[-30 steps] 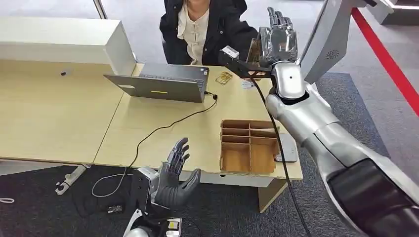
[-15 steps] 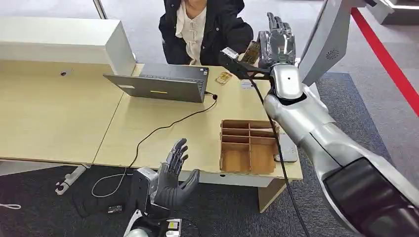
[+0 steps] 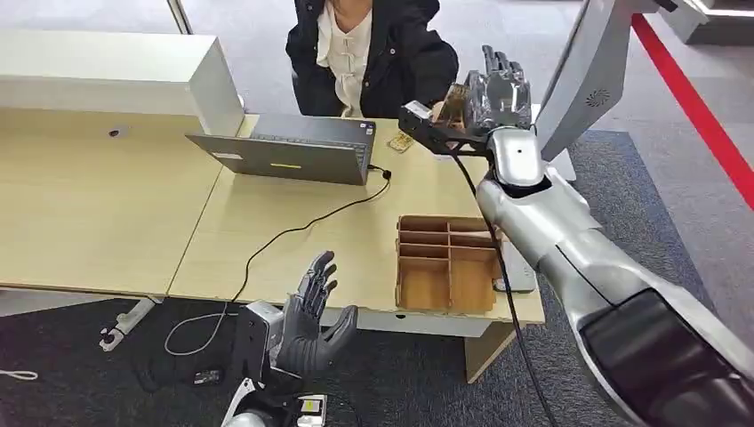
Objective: Pass the card to the sensor for recognition and then transmit it.
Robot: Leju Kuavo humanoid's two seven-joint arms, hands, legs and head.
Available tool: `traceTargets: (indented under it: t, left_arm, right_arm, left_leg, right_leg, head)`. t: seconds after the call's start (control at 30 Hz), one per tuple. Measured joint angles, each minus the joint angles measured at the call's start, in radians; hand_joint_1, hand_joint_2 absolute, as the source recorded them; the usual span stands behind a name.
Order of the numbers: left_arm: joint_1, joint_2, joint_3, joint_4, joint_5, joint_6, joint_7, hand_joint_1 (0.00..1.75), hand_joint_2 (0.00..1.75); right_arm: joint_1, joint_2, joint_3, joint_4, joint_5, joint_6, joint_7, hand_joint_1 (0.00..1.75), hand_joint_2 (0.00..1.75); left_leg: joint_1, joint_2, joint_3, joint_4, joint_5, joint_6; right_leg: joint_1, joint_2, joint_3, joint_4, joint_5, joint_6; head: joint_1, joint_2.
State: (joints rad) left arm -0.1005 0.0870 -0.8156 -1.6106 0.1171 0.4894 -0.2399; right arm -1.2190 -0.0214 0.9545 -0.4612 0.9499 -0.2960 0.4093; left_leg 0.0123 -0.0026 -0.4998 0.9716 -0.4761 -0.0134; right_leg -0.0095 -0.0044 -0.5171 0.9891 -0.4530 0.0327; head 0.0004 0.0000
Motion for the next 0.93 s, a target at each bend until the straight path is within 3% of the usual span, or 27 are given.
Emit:
traceTargets:
  t: [0.3, 0.5, 0.6, 0.77, 0.93]
  left_arm:
    - [0.0, 0.0, 0.0, 0.0, 0.001, 0.002, 0.003, 0.0, 1.75]
    - [0.001, 0.0, 0.0, 0.0, 0.001, 0.012, 0.004, 0.0, 1.75]
    - [0.002, 0.0, 0.0, 0.0, -0.001, 0.023, 0.004, 0.0, 1.75]
    - [0.014, 0.001, 0.0, 0.0, -0.003, 0.066, 0.004, 0.0, 1.75]
    - [0.034, 0.01, 0.0, -0.009, -0.008, 0.109, 0.016, 0.0, 1.75]
  right_arm:
    - [0.005, 0.0, 0.0, 0.012, -0.016, -0.012, 0.0, 0.0, 1.75]
    - [0.01, 0.0, -0.011, 0.008, -0.098, -0.124, -0.062, 0.0, 1.75]
    - [0.027, 0.0, -0.023, -0.018, -0.165, -0.219, -0.118, 0.0, 1.75]
    - [0.113, -0.005, -0.051, -0.159, -0.284, -0.349, -0.183, 0.0, 1.75]
    - [0.289, -0.014, -0.09, -0.39, -0.37, -0.382, -0.268, 0.0, 1.75]
  left_leg:
    - [0.0, 0.0, 0.0, 0.0, 0.0, 0.0]
    - [0.0, 0.0, 0.0, 0.0, 0.0, 0.0]
    - [0.0, 0.0, 0.0, 0.0, 0.0, 0.0]
    - [0.001, 0.0, 0.001, 0.0, 0.0, 0.0]
    - [0.001, 0.0, 0.001, 0.0, 0.0, 0.0]
  right_leg:
    - [0.0, 0.0, 0.0, 0.0, 0.0, 0.0]
    - [0.0, 0.0, 0.0, 0.0, 0.0, 0.0]
    - [0.0, 0.0, 0.0, 0.0, 0.0, 0.0]
    - [0.0, 0.0, 0.0, 0.0, 0.0, 0.0]
    - [0.001, 0.0, 0.0, 0.0, 0.0, 0.0]
  head:
    - [0.0, 0.0]
    - [0.0, 0.0]
    - [0.0, 0.0]
    - [0.0, 0.0]
    - [-0.001, 0.0]
